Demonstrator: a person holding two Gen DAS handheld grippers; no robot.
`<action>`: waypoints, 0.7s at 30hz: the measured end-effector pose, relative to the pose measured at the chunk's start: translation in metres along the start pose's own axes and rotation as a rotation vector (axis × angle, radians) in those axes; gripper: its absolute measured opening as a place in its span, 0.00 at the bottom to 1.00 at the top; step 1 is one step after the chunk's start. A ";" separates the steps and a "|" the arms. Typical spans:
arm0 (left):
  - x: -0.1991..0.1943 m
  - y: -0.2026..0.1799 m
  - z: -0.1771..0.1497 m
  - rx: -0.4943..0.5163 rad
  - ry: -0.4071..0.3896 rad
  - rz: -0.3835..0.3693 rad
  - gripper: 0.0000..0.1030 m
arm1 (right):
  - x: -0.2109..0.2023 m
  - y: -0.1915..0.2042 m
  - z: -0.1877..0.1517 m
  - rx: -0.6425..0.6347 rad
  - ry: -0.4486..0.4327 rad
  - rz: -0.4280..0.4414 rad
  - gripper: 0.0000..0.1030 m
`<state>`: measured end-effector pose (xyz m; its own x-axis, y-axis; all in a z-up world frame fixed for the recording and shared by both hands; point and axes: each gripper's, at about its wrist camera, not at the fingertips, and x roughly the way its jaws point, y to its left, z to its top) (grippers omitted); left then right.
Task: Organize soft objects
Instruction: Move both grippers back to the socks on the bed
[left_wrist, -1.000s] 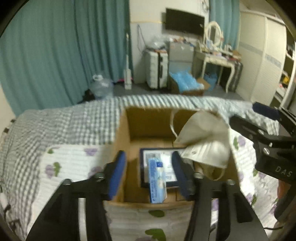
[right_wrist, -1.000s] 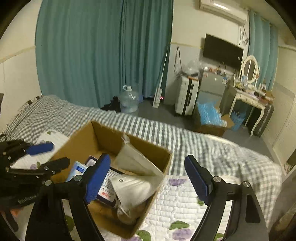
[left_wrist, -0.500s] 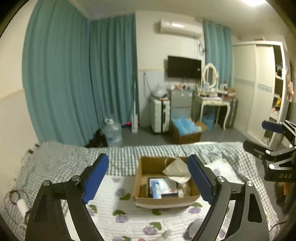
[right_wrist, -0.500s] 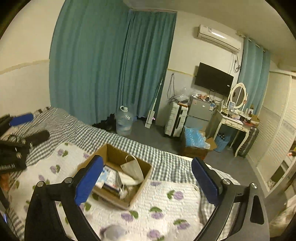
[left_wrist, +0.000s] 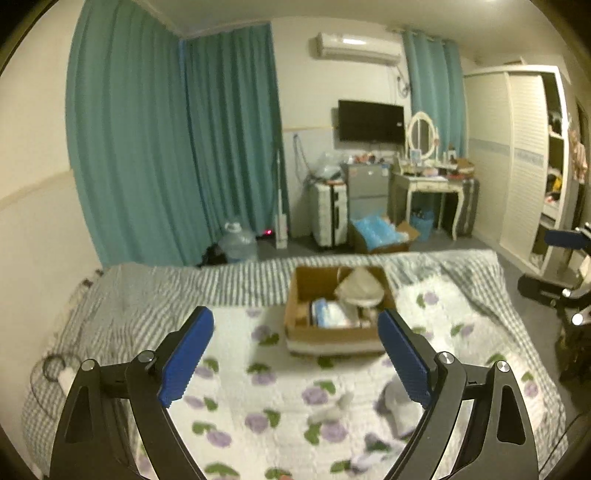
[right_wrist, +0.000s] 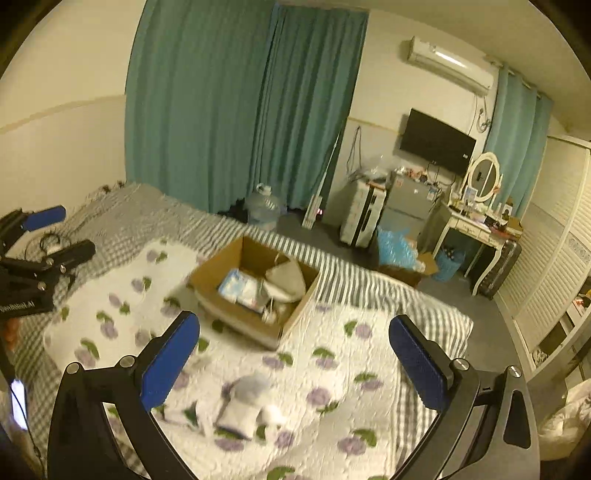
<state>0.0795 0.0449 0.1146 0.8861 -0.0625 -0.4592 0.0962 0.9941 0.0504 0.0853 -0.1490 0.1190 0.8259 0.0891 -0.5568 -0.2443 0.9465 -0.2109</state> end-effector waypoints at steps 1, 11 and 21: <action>0.005 0.001 -0.011 -0.015 0.010 0.006 0.89 | 0.007 0.006 -0.012 -0.008 0.018 -0.004 1.00; 0.073 -0.014 -0.115 -0.157 0.210 -0.030 0.89 | 0.102 0.040 -0.106 -0.020 0.163 0.044 1.00; 0.124 -0.041 -0.173 -0.196 0.372 -0.036 0.89 | 0.190 0.041 -0.137 0.000 0.273 0.103 1.00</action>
<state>0.1072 0.0118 -0.0980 0.6559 -0.0968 -0.7486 0.0043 0.9922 -0.1246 0.1629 -0.1356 -0.1057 0.6297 0.0982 -0.7706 -0.3196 0.9369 -0.1418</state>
